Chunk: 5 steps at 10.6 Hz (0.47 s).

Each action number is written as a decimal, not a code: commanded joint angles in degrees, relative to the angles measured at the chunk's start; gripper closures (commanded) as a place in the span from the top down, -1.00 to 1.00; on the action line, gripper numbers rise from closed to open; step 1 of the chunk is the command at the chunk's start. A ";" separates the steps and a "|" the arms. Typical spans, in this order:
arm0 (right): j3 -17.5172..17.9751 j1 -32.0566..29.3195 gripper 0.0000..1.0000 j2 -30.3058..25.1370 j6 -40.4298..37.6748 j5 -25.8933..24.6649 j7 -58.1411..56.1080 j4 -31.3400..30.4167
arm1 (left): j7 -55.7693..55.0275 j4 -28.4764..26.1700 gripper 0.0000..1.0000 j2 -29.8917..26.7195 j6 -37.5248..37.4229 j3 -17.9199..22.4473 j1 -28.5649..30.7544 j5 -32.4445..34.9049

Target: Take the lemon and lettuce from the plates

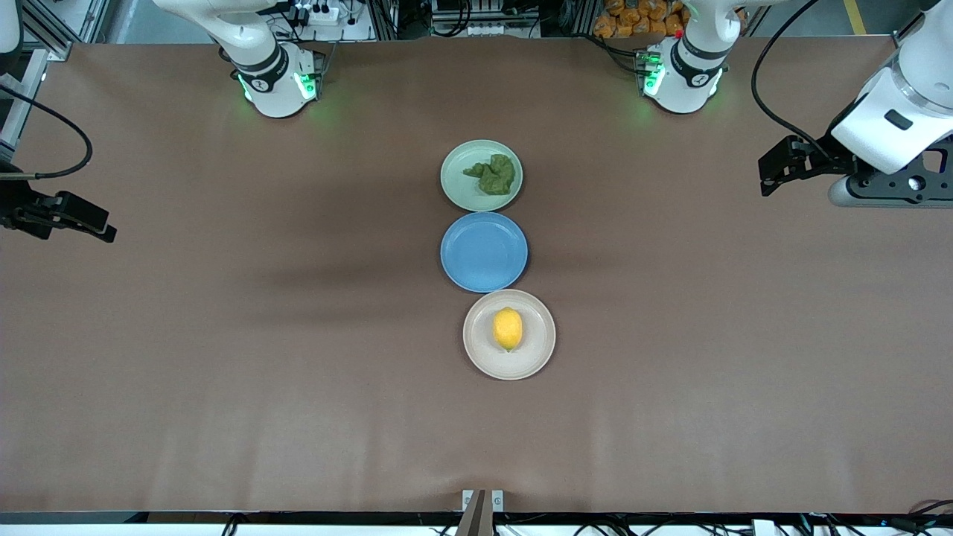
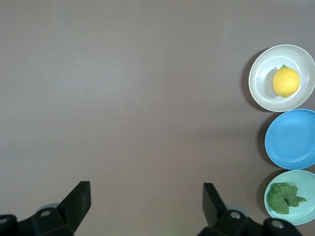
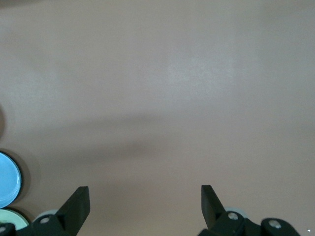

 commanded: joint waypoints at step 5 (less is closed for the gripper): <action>0.08 -0.40 1.00 -1.15 -0.45 0.33 0.09 -0.49 | 0.66 0.03 1.00 0.58 -0.41 -0.22 -0.57 -3.04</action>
